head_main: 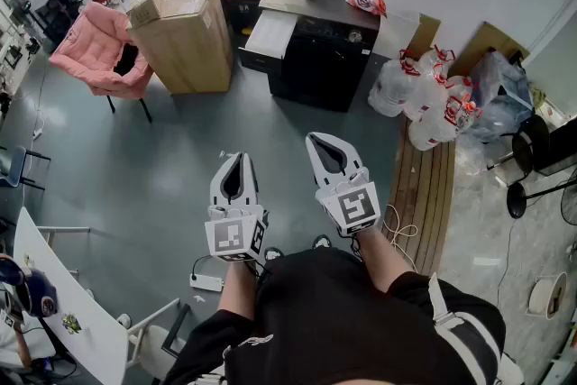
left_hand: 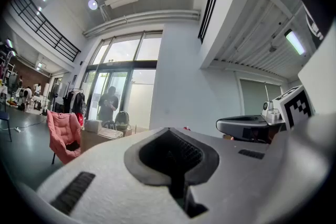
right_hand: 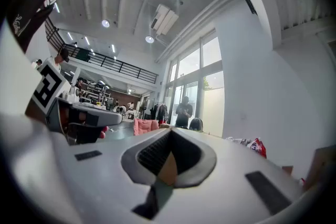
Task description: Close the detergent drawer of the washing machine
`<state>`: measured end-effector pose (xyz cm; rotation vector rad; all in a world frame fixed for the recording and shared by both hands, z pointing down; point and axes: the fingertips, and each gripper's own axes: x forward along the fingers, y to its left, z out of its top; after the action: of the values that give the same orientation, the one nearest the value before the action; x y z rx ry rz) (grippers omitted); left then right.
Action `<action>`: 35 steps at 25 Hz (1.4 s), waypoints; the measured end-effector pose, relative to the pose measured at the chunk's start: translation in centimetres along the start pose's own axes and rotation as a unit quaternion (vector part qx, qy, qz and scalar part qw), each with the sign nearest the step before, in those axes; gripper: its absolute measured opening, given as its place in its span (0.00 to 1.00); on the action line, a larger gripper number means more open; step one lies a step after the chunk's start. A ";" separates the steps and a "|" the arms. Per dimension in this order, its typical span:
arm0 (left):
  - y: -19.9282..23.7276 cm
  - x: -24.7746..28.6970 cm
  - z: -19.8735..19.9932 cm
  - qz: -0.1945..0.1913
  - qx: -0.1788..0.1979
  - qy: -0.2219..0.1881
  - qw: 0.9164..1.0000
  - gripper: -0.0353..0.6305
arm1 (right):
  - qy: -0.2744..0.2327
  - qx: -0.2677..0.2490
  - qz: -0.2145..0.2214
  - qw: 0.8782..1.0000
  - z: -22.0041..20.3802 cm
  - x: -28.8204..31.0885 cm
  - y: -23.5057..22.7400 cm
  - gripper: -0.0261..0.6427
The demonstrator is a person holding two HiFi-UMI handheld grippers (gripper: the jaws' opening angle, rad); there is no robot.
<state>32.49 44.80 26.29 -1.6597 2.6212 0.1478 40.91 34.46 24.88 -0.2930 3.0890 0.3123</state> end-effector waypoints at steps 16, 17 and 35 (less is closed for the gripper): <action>1.5 -1.2 -1.6 -0.004 -0.009 0.022 1.000 0.06 | 0.031 0.009 0.027 0.999 -1.5 0.8 4.0 0.12; 1.6 -1.4 -2.0 -0.007 -0.012 0.026 1.000 0.11 | 0.033 0.010 0.029 0.999 -1.7 0.9 4.3 0.12; 7.3 -3.3 -3.3 -0.042 -0.038 0.039 0.998 0.28 | 0.054 0.047 -0.006 0.997 -3.4 2.3 7.8 0.24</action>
<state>27.32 50.51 30.28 -1.8347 2.6265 0.1852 37.17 40.87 29.70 -0.3366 3.1936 0.1541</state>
